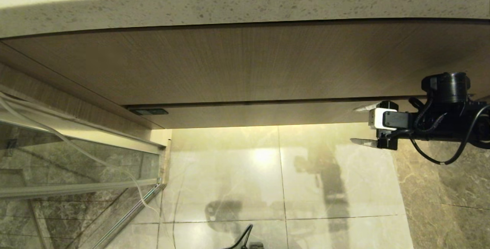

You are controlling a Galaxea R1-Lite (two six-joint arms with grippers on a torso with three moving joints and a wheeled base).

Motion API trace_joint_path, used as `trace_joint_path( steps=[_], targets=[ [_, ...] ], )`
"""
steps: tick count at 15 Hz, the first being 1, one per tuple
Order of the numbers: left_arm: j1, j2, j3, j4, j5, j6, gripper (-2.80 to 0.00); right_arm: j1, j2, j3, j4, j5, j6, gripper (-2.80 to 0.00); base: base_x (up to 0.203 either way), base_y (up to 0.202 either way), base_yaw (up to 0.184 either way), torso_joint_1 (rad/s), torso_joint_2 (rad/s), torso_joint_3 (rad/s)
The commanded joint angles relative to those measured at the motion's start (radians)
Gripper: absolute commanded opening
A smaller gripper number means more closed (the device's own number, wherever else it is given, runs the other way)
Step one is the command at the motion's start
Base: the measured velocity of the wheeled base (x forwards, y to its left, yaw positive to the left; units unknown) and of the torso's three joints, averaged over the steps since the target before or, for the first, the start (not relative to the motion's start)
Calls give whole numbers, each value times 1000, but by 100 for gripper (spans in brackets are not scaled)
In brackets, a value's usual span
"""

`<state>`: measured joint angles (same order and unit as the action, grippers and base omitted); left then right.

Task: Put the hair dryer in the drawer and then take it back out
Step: Pull open the drawer

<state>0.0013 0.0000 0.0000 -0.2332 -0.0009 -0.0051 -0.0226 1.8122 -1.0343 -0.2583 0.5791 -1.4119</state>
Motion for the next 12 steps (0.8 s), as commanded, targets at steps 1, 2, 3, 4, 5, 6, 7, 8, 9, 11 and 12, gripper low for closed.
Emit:
trace_joint_path(
  steps=[1,2,3,4,5,6,7,8,9,11,12],
  targets=[
    [0,0,40,-2,1,1,-280,0,-14,11,-1,3,-9,0,0,0,0,0,0,0],
    [0,0,40,-2,1,-1,-280,1,-21,16,-1,2,-10,0,0,0,0,0,0,0],
    [0,0,40,-2,1,-1,-280,10,-22,16,-1,1,-10,0,0,0,0,0,0,0],
    [0,0,40,-2,1,-1,-280,19,-24,16,-1,-4,-10,0,0,0,0,0,0,0],
    [0,0,40,-2,1,-1,-280,26,-26,15,-1,-22,-10,0,0,0,0,0,0,0],
    [0,0,40,-2,1,0,-280,34,-28,20,-1,-51,-11,0,0,0,0,0,0,0],
    [0,0,40,-2,1,-1,-280,44,-29,24,-1,-97,-8,0,0,0,0,0,0,0],
    [0,0,40,-2,1,-1,-280,60,-33,25,-1,-139,6,0,0,0,0,0,0,0],
    [0,0,40,-2,1,-1,-280,80,-37,26,-1,-164,33,0,0,0,0,0,0,0],
    [0,0,40,-2,1,-1,-280,97,-33,28,-15,-176,37,0,0,0,0,0,0,0],
    [0,0,40,-2,1,-1,-280,107,-32,28,-34,-198,42,0,0,0,0,0,0,0]
  ],
)
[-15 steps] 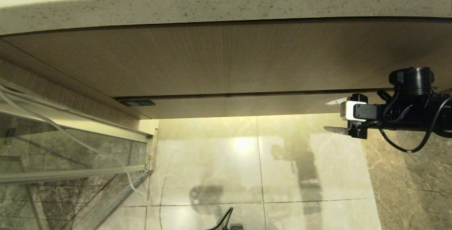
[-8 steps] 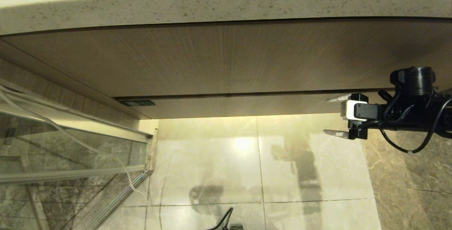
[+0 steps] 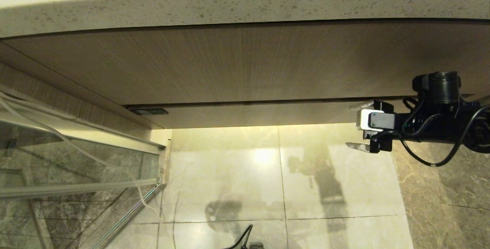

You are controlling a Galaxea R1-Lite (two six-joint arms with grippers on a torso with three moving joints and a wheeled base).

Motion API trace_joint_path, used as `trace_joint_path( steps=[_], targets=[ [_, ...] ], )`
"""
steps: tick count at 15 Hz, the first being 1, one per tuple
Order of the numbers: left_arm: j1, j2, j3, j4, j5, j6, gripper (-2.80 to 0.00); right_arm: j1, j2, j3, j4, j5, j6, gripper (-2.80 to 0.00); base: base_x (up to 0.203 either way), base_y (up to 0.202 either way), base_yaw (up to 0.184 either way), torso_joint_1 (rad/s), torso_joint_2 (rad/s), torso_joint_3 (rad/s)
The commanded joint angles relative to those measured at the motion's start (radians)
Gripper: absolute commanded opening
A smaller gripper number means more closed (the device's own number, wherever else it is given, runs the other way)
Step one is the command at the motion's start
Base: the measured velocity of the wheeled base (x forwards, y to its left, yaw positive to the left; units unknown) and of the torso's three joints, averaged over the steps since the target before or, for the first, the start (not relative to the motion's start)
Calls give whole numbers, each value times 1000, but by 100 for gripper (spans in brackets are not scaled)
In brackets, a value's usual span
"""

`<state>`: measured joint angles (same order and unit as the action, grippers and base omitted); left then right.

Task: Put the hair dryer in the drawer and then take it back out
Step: Pull open the drawer

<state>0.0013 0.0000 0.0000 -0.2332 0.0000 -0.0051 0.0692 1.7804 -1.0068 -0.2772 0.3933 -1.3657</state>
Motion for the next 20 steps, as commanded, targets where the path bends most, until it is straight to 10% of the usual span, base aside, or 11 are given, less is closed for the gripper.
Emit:
trace_joint_path(
  steps=[1,20],
  targets=[
    [0,0,40,-2,0,-1,-280,30,0,2,-24,-44,14,0,0,0,0,0,0,0],
    [0,0,40,-2,0,-1,-280,49,132,-36,-249,55,89,0,0,0,0,0,0,0]
  ],
)
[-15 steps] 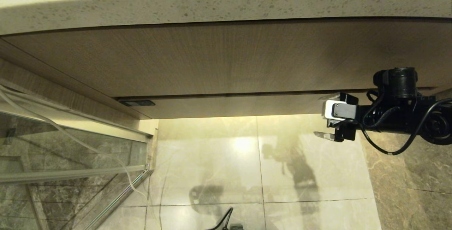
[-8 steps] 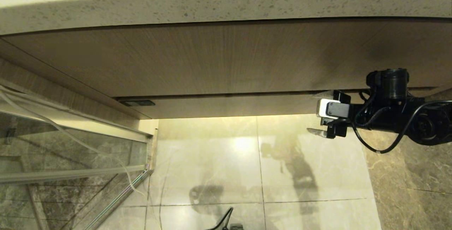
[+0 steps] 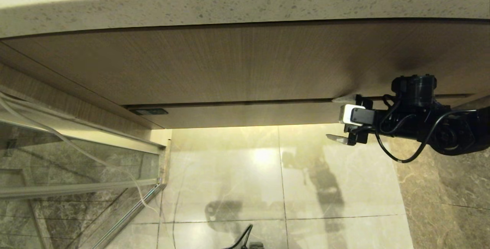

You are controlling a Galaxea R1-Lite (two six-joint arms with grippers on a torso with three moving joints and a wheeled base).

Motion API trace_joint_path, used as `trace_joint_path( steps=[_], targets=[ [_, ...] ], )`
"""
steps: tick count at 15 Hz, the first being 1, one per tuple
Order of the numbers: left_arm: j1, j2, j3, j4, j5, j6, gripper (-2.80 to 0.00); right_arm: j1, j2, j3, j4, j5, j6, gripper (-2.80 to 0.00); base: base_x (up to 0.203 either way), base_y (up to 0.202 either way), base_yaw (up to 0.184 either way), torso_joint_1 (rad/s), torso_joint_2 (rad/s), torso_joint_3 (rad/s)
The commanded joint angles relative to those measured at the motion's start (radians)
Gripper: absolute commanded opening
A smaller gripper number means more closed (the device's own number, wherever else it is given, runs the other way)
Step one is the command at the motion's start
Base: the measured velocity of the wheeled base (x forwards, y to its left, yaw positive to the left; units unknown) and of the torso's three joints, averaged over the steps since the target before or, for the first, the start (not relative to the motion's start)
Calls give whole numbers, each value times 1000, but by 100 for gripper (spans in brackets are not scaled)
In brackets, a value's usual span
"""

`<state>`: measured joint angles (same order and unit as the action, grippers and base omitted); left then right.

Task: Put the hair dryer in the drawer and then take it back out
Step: Pull open the drawer

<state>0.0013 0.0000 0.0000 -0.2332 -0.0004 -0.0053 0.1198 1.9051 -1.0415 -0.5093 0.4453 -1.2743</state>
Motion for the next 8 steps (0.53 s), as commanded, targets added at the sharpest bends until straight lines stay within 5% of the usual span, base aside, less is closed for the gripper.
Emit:
trace_joint_path(
  steps=[1,8],
  targets=[
    [0,0,40,-2,0,-1,-280,-2,8,-2,-28,4,3,0,0,0,0,0,0,0],
    [0,0,40,-2,0,-1,-280,-18,24,-7,-34,4,8,0,0,0,0,0,0,0]
  ],
)
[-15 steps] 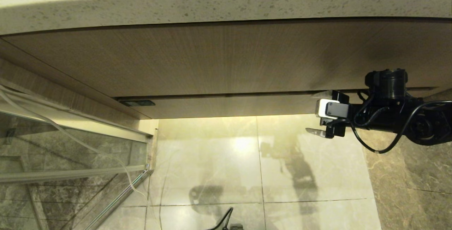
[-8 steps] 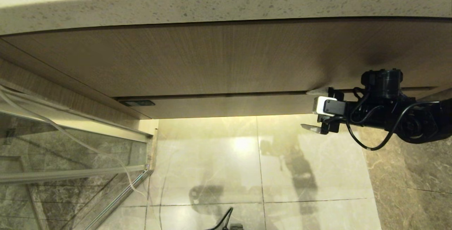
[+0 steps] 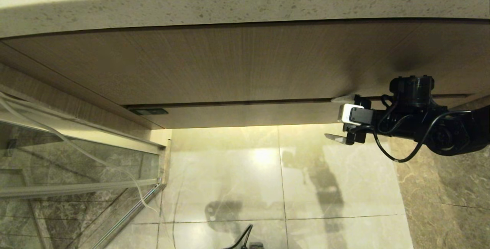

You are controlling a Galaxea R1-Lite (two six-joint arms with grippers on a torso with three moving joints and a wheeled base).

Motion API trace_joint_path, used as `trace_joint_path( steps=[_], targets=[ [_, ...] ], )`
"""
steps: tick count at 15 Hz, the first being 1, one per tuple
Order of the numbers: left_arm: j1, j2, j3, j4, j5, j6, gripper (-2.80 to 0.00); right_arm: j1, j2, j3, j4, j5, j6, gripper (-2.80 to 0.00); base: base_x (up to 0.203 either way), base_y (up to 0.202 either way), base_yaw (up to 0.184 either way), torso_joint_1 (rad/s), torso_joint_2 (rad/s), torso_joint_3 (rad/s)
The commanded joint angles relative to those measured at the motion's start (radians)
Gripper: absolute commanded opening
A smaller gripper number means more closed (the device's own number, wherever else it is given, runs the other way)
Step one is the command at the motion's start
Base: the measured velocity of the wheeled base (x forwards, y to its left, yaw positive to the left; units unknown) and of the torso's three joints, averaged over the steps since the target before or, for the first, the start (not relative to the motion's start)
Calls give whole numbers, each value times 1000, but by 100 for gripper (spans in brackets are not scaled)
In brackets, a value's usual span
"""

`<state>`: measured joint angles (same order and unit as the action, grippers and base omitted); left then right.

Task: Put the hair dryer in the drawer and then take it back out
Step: Pull open the drawer

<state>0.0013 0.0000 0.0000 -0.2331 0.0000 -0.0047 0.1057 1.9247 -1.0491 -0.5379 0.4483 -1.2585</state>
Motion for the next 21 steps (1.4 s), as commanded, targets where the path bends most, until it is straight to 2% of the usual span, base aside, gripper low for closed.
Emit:
trace_joint_path(
  steps=[1,11,16,21],
  targets=[
    [0,0,40,-2,0,-1,-280,-4,11,-2,-5,0,-4,0,0,0,0,0,0,0],
    [0,0,40,-2,0,-1,-280,-18,20,5,-5,0,1,0,0,0,0,0,0,0],
    [0,0,40,-2,0,-1,-280,-33,10,-21,-18,2,54,0,0,0,0,0,0,0],
    [0,0,40,-2,0,0,-280,-41,-48,54,-5,-1,55,0,0,0,0,0,0,0]
  ],
)
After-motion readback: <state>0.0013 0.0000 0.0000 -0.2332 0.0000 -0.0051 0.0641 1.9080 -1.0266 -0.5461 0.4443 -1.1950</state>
